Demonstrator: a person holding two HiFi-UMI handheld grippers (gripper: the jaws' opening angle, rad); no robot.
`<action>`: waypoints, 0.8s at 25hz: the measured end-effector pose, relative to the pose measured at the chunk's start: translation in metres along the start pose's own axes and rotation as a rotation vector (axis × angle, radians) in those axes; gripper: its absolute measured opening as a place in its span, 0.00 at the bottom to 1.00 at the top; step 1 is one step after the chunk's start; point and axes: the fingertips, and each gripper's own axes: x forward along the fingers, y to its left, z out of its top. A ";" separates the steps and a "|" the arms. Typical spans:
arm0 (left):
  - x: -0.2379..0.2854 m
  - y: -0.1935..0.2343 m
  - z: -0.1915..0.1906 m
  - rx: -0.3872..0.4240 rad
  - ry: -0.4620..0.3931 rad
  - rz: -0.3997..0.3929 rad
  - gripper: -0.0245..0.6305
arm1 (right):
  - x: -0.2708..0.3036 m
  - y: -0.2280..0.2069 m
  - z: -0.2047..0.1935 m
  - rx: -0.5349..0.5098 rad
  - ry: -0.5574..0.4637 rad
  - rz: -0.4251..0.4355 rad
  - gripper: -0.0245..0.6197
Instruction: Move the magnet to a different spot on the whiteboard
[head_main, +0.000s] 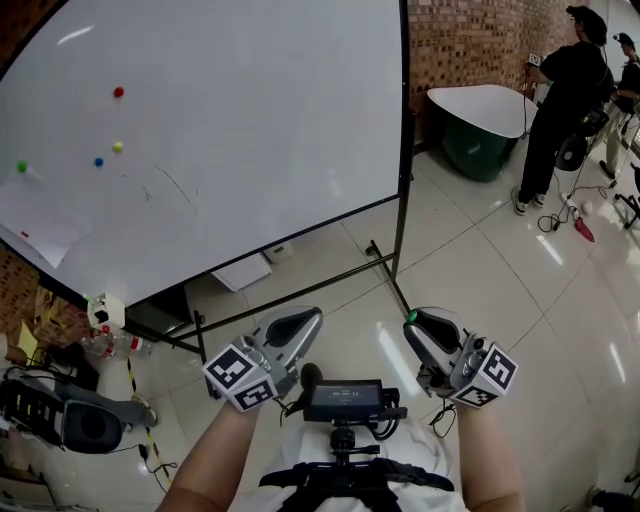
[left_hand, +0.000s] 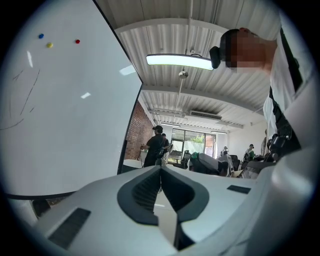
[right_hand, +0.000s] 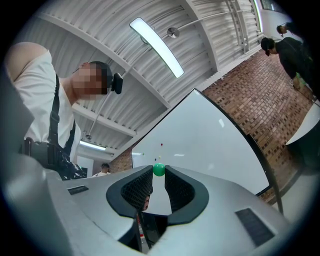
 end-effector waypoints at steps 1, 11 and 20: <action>0.001 -0.001 -0.001 -0.001 0.001 0.003 0.09 | -0.001 -0.001 -0.001 0.003 0.000 -0.002 0.20; -0.015 0.016 0.004 -0.028 0.011 0.074 0.09 | 0.030 0.000 -0.014 0.053 0.015 0.066 0.20; -0.051 0.051 0.008 -0.039 0.009 0.193 0.09 | 0.102 -0.008 -0.010 0.039 -0.008 0.166 0.20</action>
